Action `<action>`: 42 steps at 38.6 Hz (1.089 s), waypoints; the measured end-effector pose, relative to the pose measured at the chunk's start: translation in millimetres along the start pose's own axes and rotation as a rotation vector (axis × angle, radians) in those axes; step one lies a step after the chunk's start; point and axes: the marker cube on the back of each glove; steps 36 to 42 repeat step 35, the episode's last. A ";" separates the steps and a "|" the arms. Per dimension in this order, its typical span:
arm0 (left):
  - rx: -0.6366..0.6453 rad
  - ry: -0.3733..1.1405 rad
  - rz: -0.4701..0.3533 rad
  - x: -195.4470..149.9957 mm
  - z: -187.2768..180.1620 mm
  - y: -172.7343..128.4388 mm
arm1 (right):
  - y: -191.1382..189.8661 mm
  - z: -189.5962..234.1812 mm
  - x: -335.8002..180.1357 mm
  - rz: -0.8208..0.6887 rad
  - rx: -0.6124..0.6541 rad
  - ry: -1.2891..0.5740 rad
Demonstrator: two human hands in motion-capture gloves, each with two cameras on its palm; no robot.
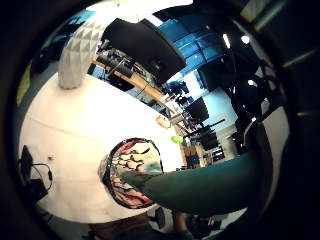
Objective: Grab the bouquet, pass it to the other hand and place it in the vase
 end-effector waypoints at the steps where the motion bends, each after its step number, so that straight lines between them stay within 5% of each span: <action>1: -0.009 0.010 -0.092 -4.8 2.0 3.4 | 0.1 -0.1 0.3 0.003 -0.001 0.007; 5: -0.075 0.041 -0.227 -17.1 12.7 11.1 | 3.9 -3.3 5.0 0.121 0.001 0.116; 10: -0.271 -0.012 -0.311 -31.8 22.1 24.1 | 2.5 -3.1 7.0 0.069 -0.007 0.152; 20: -0.500 -0.562 -0.316 -97.3 -7.7 57.4 | 4.8 -4.5 -13.9 -0.040 -0.012 0.061; 25: -0.351 -0.579 -0.304 -96.2 -49.7 63.7 | 4.4 -8.0 -13.4 -0.003 0.003 0.088; 31: -0.114 -0.312 -0.222 -77.6 -80.2 63.0 | 3.7 -1.9 -10.1 0.064 -0.001 0.121; 42: -0.075 -0.215 -0.206 -63.1 -87.7 64.5 | 0.7 6.4 -21.8 -0.032 -0.011 0.033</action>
